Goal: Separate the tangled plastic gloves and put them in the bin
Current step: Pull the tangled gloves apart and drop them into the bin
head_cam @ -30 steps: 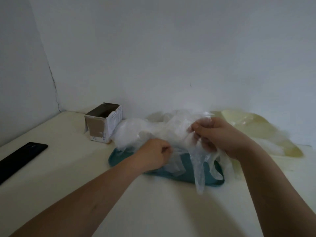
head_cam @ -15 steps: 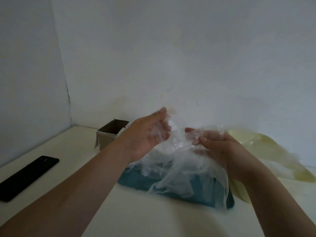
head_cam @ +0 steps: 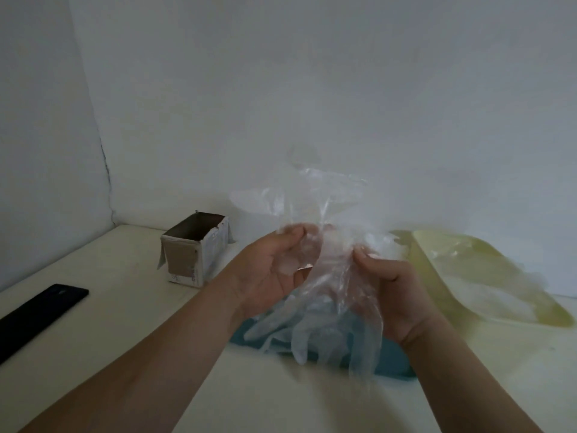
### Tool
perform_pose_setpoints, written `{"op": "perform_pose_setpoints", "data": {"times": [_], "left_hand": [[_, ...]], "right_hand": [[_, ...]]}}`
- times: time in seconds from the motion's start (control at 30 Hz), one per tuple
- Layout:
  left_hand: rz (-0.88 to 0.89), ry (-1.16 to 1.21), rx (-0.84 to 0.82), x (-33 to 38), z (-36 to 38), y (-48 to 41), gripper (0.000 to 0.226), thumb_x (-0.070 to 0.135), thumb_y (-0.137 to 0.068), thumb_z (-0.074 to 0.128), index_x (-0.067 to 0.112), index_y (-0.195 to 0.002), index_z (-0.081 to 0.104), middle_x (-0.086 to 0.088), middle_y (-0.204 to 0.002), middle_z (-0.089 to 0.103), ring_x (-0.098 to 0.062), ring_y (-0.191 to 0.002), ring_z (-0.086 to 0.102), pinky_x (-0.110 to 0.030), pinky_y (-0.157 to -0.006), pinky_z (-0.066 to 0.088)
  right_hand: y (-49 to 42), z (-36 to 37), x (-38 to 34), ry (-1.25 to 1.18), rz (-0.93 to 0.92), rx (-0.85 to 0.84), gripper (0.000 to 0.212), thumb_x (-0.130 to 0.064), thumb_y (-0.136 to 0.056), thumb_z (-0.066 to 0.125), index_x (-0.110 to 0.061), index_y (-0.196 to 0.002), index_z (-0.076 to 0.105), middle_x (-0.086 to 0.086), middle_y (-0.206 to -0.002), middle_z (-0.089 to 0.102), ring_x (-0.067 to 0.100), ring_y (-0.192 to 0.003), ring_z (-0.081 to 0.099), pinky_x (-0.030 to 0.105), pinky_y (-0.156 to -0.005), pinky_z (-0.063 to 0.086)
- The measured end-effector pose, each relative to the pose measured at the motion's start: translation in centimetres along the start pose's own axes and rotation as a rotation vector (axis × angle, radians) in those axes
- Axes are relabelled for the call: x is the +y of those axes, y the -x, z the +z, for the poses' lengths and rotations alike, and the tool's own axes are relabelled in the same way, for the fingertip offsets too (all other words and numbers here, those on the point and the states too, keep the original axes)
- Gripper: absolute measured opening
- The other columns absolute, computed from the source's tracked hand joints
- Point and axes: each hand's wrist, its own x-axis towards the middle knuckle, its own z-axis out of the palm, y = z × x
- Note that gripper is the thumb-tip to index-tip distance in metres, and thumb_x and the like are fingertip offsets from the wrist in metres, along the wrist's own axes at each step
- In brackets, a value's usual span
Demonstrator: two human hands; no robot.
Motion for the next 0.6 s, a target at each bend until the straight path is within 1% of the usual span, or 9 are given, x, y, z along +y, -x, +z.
{"op": "perform_pose_setpoints", "data": {"times": [0.07, 0.13, 0.2, 0.27, 0.37, 0.43, 0.5, 0.53, 0.6], "left_hand": [[-0.011, -0.097, 0.060, -0.6, -0.8, -0.6, 0.021, 0.012, -0.104, 0.056, 0.005, -0.110, 0.075, -0.009, -0.107, 0.077, -0.019, -0.093, 0.077, -0.030, -0.080, 0.063], [-0.035, -0.136, 0.083, -1.1, -1.7, -1.1, 0.025, 0.018, -0.099, 0.068, 0.009, -0.122, 0.074, -0.010, -0.118, 0.074, -0.026, -0.103, 0.073, -0.039, -0.088, 0.060], [-0.037, -0.118, 0.086, -1.5, -2.0, -1.0, 0.036, 0.021, -0.083, 0.083, 0.010, -0.117, 0.075, -0.010, -0.114, 0.074, -0.025, -0.099, 0.072, -0.040, -0.087, 0.061], [-0.033, -0.102, 0.069, -1.8, -1.9, -0.7, 0.047, 0.019, -0.079, 0.081, 0.007, -0.123, 0.071, -0.014, -0.114, 0.076, -0.026, -0.102, 0.072, -0.042, -0.094, 0.061], [-0.072, -0.140, 0.021, -1.7, -2.0, -0.7, 0.064, 0.018, -0.083, 0.083, 0.004, -0.141, 0.061, -0.027, -0.145, 0.058, -0.043, -0.132, 0.052, -0.057, -0.123, 0.032], [-0.113, -0.218, -0.017, -1.6, -1.9, -0.5, 0.055, 0.021, -0.085, 0.082, 0.008, -0.136, 0.067, -0.023, -0.135, 0.063, -0.041, -0.120, 0.059, -0.051, -0.112, 0.042], [-0.126, -0.256, -0.020, -1.6, -1.9, -0.5, 0.036, 0.016, -0.087, 0.077, 0.009, -0.122, 0.075, -0.015, -0.112, 0.070, -0.026, -0.094, 0.064, -0.036, -0.083, 0.055], [-0.124, -0.249, -0.018, -1.6, -2.0, -0.4, 0.032, 0.015, -0.088, 0.077, 0.009, -0.120, 0.076, -0.013, -0.106, 0.071, -0.023, -0.088, 0.065, -0.034, -0.076, 0.057], [-0.118, -0.268, -0.008, -1.7, -2.7, -0.4, 0.035, 0.016, -0.093, 0.075, 0.001, -0.124, 0.071, -0.015, -0.107, 0.070, -0.026, -0.092, 0.067, -0.042, -0.085, 0.059]], "right_hand": [[-0.2, -0.4, -0.3, 0.007, -0.038, 0.027, 0.045, -0.016, -0.085, 0.071, 0.006, -0.123, 0.060, 0.028, -0.118, 0.063, 0.043, -0.110, 0.064, 0.055, -0.101, 0.052], [-0.9, -0.9, -0.4, -0.006, -0.060, 0.097, 0.072, -0.020, -0.089, 0.070, 0.010, -0.146, 0.039, 0.037, -0.149, 0.042, 0.053, -0.138, 0.044, 0.066, -0.117, 0.032], [-1.4, -1.1, -0.4, 0.007, -0.073, 0.099, 0.069, -0.023, -0.092, 0.070, 0.011, -0.143, 0.038, 0.038, -0.153, 0.034, 0.055, -0.141, 0.037, 0.069, -0.120, 0.023], [-2.0, -0.9, -0.5, 0.046, -0.053, 0.086, 0.055, -0.022, -0.092, 0.071, 0.003, -0.135, 0.048, 0.033, -0.144, 0.042, 0.051, -0.133, 0.045, 0.066, -0.119, 0.027], [-2.5, -1.2, -0.3, 0.006, -0.029, 0.070, 0.063, -0.020, -0.095, 0.064, 0.009, -0.143, 0.035, 0.039, -0.158, 0.025, 0.058, -0.145, 0.031, 0.070, -0.120, 0.022], [-2.6, -1.0, -0.7, -0.006, -0.025, 0.089, 0.056, -0.020, -0.097, 0.059, 0.008, -0.141, 0.037, 0.042, -0.158, 0.022, 0.060, -0.145, 0.027, 0.073, -0.119, 0.020], [-2.5, -1.0, -1.2, 0.052, -0.062, 0.108, 0.046, -0.019, -0.098, 0.052, 0.007, -0.136, 0.047, 0.040, -0.147, 0.041, 0.057, -0.135, 0.043, 0.072, -0.117, 0.026], [-2.5, -1.1, -1.5, 0.087, -0.088, 0.146, 0.040, -0.018, -0.097, 0.053, 0.004, -0.130, 0.053, 0.035, -0.137, 0.049, 0.053, -0.125, 0.051, 0.069, -0.115, 0.032], [-2.4, -1.0, -2.0, 0.136, -0.135, 0.162, 0.029, -0.019, -0.096, 0.055, -0.001, -0.119, 0.061, 0.027, -0.114, 0.060, 0.043, -0.107, 0.061, 0.060, -0.104, 0.047]]}}
